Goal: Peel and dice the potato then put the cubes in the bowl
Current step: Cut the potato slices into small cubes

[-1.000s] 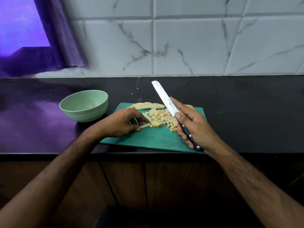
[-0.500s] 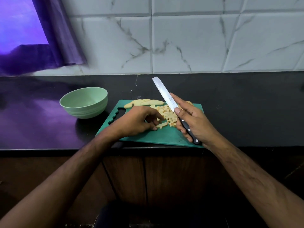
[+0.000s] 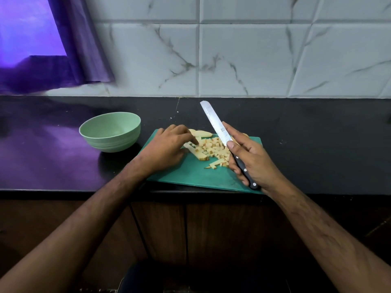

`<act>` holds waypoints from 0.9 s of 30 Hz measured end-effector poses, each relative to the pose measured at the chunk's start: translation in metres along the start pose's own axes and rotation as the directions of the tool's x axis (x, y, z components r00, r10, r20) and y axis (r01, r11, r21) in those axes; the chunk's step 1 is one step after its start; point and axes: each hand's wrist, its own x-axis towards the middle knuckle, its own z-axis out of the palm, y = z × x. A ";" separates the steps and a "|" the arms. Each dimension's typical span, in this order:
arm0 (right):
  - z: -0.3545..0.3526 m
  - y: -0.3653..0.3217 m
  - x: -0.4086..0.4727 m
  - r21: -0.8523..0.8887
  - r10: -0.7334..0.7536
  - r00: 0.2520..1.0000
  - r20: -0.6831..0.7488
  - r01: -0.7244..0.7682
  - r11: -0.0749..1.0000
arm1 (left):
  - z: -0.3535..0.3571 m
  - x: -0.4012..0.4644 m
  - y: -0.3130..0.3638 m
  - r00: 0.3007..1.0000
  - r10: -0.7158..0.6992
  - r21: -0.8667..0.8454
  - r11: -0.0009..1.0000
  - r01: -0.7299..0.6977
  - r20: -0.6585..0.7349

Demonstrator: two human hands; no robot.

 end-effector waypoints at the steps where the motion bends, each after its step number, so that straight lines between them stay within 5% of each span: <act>1: 0.000 0.000 0.000 0.001 0.001 1.000 0.000 -0.001 1.000 | 0.002 0.000 -0.003 0.999 -0.002 0.061 0.998 0.000 0.032; 6: -0.001 0.000 0.000 0.002 0.004 1.000 0.003 -0.004 1.000 | 0.004 0.002 -0.006 0.999 0.039 0.135 0.990 -0.041 0.019; 18: 0.000 -0.001 -0.001 0.009 0.011 1.000 0.005 -0.011 1.000 | -0.025 -0.011 -0.019 0.942 -0.051 -0.022 0.998 0.062 0.332; 27: 0.003 -0.003 -0.003 -0.012 0.004 1.000 -0.002 -0.004 1.000 | -0.018 -0.001 -0.005 0.970 0.002 -0.261 0.963 0.064 0.243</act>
